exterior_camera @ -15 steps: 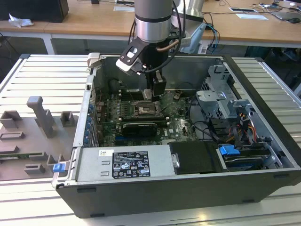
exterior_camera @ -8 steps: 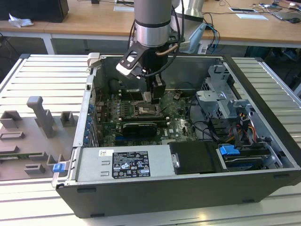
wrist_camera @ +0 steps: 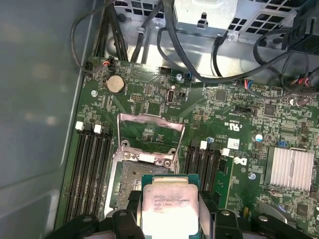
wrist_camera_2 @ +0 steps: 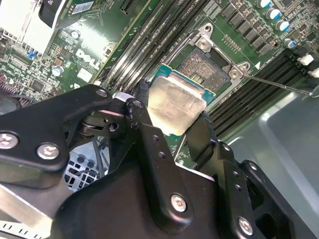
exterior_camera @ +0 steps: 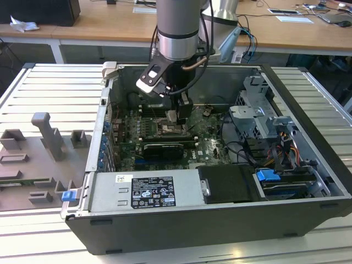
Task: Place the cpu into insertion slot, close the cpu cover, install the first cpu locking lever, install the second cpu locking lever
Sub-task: 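Place the cpu into insertion slot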
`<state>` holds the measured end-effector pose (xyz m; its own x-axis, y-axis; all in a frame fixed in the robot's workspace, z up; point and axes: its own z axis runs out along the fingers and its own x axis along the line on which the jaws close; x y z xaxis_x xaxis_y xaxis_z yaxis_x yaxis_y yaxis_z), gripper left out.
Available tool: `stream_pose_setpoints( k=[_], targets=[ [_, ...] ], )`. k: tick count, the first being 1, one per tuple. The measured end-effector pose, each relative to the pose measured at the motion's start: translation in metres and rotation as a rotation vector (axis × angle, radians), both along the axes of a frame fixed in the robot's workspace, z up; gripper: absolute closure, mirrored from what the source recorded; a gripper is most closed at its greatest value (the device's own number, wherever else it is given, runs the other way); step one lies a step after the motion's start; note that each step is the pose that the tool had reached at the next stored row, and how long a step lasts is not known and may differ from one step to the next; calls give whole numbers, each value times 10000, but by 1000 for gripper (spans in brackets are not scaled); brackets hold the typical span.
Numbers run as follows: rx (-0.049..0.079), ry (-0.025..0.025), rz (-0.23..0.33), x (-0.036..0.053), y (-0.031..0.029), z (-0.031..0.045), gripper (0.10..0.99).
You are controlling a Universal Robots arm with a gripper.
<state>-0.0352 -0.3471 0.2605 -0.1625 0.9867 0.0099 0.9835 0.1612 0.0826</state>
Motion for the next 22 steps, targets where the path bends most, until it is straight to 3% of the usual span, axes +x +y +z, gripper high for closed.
stream_pose_setpoints(
  k=[8,14,22],
  targets=[
    [-3,0,-3,0,0,-79,545],
    [-9,23,-56,-12,8,-181,545],
    [-10,29,-124,-23,14,-204,545]
  ],
)
